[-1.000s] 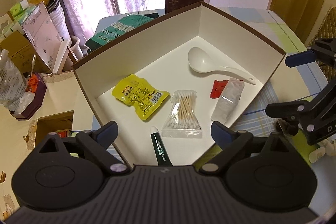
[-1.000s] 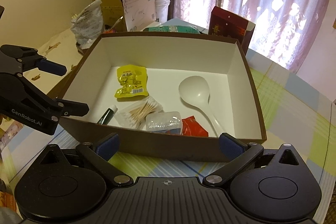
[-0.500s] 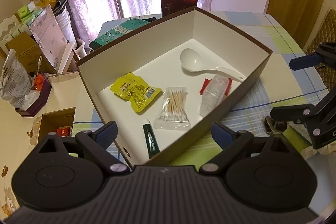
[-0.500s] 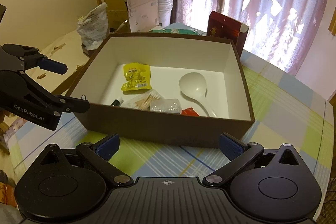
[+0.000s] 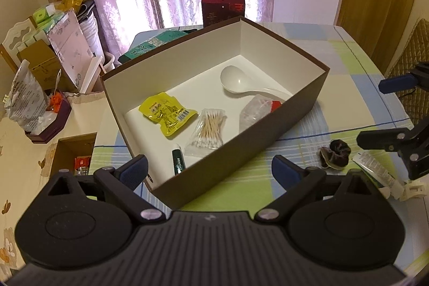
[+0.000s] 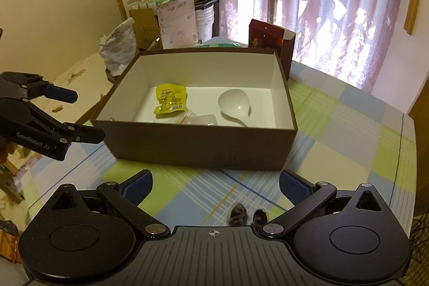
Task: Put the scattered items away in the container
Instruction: 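Withdraw both tools from the box toward the remaining table items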
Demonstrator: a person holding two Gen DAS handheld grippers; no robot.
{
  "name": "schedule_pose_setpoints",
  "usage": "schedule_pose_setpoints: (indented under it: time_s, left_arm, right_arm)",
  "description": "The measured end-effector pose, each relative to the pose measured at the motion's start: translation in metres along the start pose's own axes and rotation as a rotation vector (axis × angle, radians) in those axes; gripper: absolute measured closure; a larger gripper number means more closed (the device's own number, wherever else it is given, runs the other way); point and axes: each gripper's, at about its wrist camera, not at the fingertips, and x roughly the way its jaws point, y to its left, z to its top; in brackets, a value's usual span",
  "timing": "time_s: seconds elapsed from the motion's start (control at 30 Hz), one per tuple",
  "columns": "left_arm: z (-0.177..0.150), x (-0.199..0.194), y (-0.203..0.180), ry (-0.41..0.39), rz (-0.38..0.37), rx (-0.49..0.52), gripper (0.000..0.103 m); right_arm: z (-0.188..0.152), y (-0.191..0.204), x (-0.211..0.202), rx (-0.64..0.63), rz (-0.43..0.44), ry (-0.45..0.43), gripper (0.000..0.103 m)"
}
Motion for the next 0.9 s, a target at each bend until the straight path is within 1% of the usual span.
schedule_pose_setpoints:
  time_s: [0.17, 0.4, 0.57, 0.73, 0.9]
  left_arm:
    - [-0.009, -0.012, -0.007, -0.011, -0.001, -0.016, 0.006]
    - [-0.025, -0.028, -0.010, -0.033, -0.038, -0.055, 0.006]
    - [-0.041, -0.034, -0.018, -0.053, -0.093, -0.054, 0.006]
    - [-0.055, -0.031, -0.034, -0.041, -0.132, -0.033, 0.007]
    - [-0.066, -0.028, -0.052, -0.031, -0.188, -0.013, 0.007]
  right_arm:
    - [-0.017, -0.015, -0.030, 0.037, 0.016, -0.030, 0.000]
    - [-0.056, -0.033, -0.074, 0.052, -0.034, -0.066, 0.000]
    - [-0.091, -0.045, -0.096, 0.077, -0.063, -0.065, 0.000]
    - [-0.121, -0.050, -0.113, 0.103, -0.090, -0.051, 0.000]
    - [-0.147, -0.051, -0.119, 0.120, -0.100, -0.010, 0.000]
